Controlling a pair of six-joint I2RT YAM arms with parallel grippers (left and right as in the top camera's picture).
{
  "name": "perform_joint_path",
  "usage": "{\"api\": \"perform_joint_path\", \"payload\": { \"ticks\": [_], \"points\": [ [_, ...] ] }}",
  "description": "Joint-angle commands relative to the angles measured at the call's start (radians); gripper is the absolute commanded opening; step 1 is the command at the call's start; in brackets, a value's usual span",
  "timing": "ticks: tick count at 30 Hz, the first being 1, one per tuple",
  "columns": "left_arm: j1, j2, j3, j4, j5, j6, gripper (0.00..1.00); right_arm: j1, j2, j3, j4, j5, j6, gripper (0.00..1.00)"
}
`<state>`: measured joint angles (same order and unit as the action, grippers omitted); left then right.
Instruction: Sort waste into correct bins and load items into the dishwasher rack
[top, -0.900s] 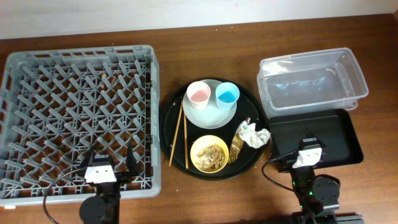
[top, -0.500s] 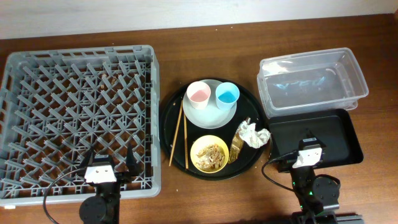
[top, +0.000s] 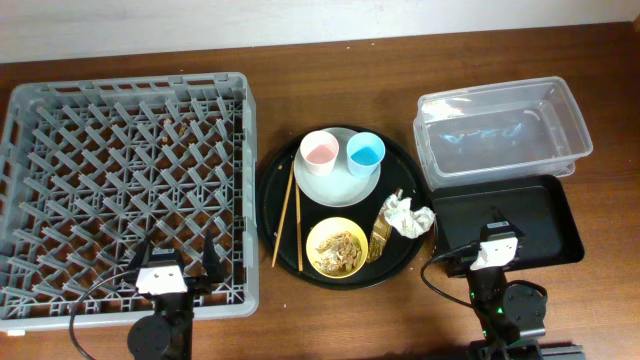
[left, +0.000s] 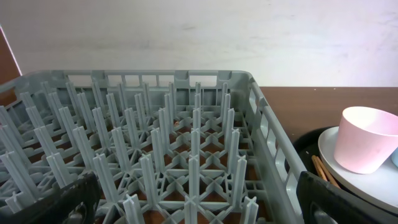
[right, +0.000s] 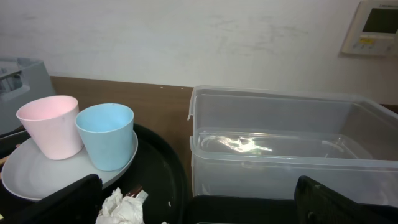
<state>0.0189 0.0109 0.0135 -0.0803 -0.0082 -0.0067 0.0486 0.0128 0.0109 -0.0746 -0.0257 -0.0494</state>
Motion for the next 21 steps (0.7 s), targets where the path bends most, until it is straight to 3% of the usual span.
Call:
{"api": "perform_joint_path", "payload": {
  "ticks": [1, 14, 17, 19, 21],
  "points": [
    [-0.003, -0.005, -0.005, -0.003, -0.004, 0.016, 0.99, 0.003, -0.006, -0.005, -0.004, 0.005, 0.001, 0.99],
    [-0.003, -0.005, -0.004, 0.011, 0.025, 0.015, 0.99, 0.003, -0.006, -0.005, -0.004, 0.005, 0.001, 0.99],
    [-0.003, -0.005, 0.014, 0.138, 0.275, 0.015, 0.99, 0.003, -0.006, -0.005, -0.004, 0.005, 0.001, 0.99],
    [-0.003, -0.003, 0.094, 0.095, 0.358, 0.006, 0.99, 0.003, -0.006, -0.005, -0.004, 0.005, 0.001, 0.99],
    [-0.003, 0.029, 0.248, -0.043, 0.360, 0.020, 0.99, 0.003, -0.006, -0.005, -0.004, 0.005, 0.002, 0.99]
  ]
}}
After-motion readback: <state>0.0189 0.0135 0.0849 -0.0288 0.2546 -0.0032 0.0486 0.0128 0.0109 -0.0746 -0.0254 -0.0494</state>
